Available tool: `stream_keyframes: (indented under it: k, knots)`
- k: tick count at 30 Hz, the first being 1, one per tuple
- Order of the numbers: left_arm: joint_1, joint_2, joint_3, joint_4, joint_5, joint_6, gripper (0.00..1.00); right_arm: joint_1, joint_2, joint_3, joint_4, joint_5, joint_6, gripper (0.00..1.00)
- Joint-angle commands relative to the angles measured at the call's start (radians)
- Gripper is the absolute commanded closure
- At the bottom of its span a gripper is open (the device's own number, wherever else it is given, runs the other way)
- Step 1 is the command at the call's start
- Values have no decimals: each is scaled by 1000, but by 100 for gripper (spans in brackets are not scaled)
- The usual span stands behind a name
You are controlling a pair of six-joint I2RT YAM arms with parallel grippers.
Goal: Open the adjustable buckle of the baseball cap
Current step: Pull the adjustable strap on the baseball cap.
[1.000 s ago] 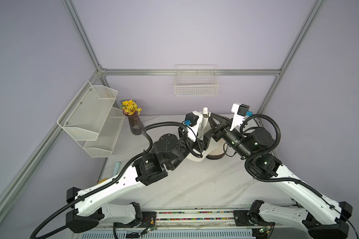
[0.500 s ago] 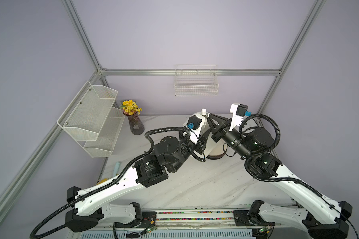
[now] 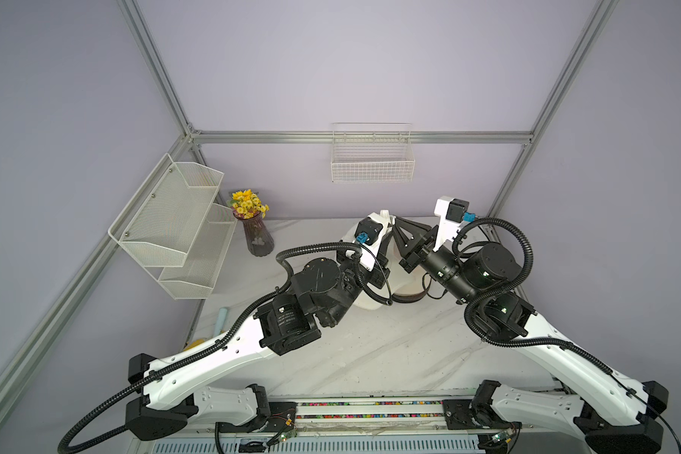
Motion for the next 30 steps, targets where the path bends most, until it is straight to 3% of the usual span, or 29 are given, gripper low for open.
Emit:
stream_keyframes:
  k: [1,8,14,17,30]
  knots:
    - [-4,-1,6,39,-13,18,88,15,-10,31,1,-7,-10,100]
    - [-5,-6,5,39,-19,27,100,20,-24,29,-18,4,-26,100]
    - [-6,-10,5,39,-23,41,100,21,-23,34,-50,-13,-49,100]
    - [-8,-9,5,39,-26,46,100,20,-23,35,-73,-24,-72,87]
    - [-9,-19,-2,33,-17,43,100,21,-12,60,-102,-44,-131,74]
